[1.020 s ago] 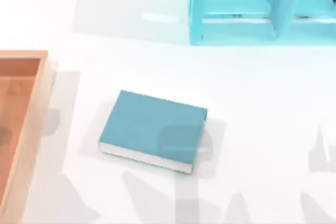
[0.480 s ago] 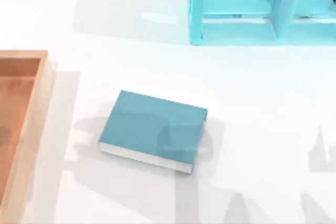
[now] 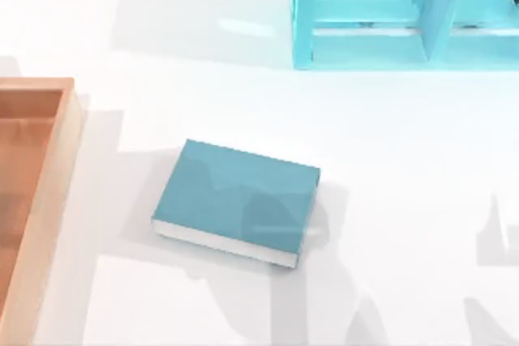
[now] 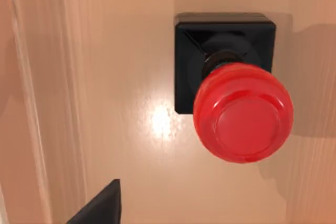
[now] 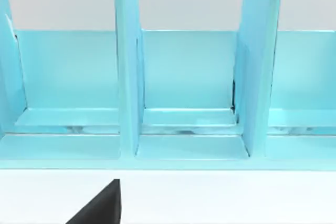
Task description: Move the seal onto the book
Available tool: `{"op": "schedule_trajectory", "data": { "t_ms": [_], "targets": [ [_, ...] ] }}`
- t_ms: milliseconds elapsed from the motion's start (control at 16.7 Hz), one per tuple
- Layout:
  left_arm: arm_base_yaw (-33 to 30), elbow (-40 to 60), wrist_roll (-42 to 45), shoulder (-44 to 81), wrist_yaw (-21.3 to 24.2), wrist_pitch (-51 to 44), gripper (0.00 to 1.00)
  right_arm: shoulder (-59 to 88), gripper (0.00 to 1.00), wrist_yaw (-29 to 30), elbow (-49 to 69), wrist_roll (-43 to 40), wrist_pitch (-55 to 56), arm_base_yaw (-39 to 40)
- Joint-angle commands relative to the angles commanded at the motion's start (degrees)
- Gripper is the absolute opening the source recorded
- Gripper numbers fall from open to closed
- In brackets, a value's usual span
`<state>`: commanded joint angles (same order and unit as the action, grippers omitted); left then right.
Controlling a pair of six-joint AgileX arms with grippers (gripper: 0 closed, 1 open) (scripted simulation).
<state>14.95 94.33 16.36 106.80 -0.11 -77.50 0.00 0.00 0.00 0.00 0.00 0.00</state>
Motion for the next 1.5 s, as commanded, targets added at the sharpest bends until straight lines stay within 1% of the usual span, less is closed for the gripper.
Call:
{"op": "schedule_trajectory", "data": {
  "t_ms": [360, 480, 720, 840, 960, 1140, 1500],
  "targets": [
    [-0.2, -1.1, -0.1, 0.0, 0.0, 1.1, 1.00, 0.0, 1.00, 0.0, 0.0, 0.0, 0.0, 0.0],
    [-0.1, -4.1, -0.1, 0.6, 0.0, 4.3, 1.00, 0.0, 1.00, 0.0, 0.0, 0.0, 0.0, 0.0],
    [0.1, -12.9, 0.1, 2.4, 0.0, 16.1, 1.00, 0.0, 1.00, 0.0, 0.0, 0.0, 0.0, 0.0],
    [0.2, -16.6, 0.2, 3.2, 0.0, 20.2, 1.00, 0.0, 1.00, 0.0, 0.0, 0.0, 0.0, 0.0],
    [0.2, -18.1, 0.3, 3.7, 0.0, 21.8, 1.00, 0.0, 1.00, 0.0, 0.0, 0.0, 0.0, 0.0],
    [0.2, -18.1, 0.3, 3.7, 0.0, 21.8, 1.00, 0.0, 1.00, 0.0, 0.0, 0.0, 0.0, 0.0],
    [0.2, -18.1, 0.3, 3.7, 0.0, 21.8, 0.55, 0.0, 1.00, 0.0, 0.0, 0.0, 0.0, 0.0]
  ]
}}
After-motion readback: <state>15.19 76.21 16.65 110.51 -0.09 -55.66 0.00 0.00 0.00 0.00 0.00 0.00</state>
